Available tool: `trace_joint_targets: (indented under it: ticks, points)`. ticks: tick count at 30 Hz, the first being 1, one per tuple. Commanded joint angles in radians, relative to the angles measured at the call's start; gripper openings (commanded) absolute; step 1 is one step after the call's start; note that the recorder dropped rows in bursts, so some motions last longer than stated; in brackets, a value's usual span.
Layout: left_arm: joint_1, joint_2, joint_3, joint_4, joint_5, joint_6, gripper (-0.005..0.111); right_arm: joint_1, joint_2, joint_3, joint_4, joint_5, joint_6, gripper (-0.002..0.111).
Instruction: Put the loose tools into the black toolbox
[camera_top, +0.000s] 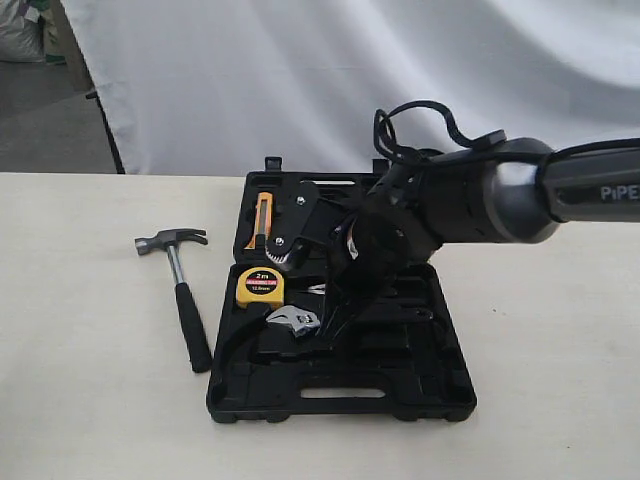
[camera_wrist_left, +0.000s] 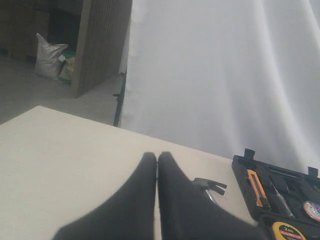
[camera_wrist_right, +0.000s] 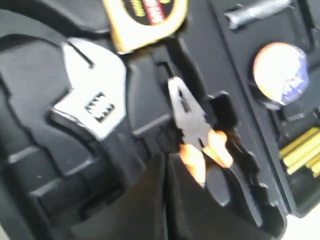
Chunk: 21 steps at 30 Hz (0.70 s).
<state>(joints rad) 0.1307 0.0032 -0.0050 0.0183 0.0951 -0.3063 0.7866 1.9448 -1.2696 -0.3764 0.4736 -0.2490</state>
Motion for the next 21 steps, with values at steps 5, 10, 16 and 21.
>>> trace_joint_targets:
  ticks: [5, 10, 16, 21]
  points:
    - [0.025, -0.003, -0.003, 0.004, -0.007, -0.005, 0.001, -0.027, 0.004, 0.003, -0.005, 0.002, 0.025, 0.0]
    - [0.025, -0.003, -0.003, 0.004, -0.007, -0.005, 0.001, -0.031, 0.013, 0.003, -0.039, 0.004, 0.025, 0.0]
    - [0.025, -0.003, -0.003, 0.004, -0.007, -0.005, 0.001, -0.091, 0.023, 0.003, -0.041, -0.013, 0.113, 0.0]
    - [0.025, -0.003, -0.003, 0.004, -0.007, -0.005, 0.001, -0.122, 0.062, 0.003, -0.033, -0.028, 0.106, 0.0]
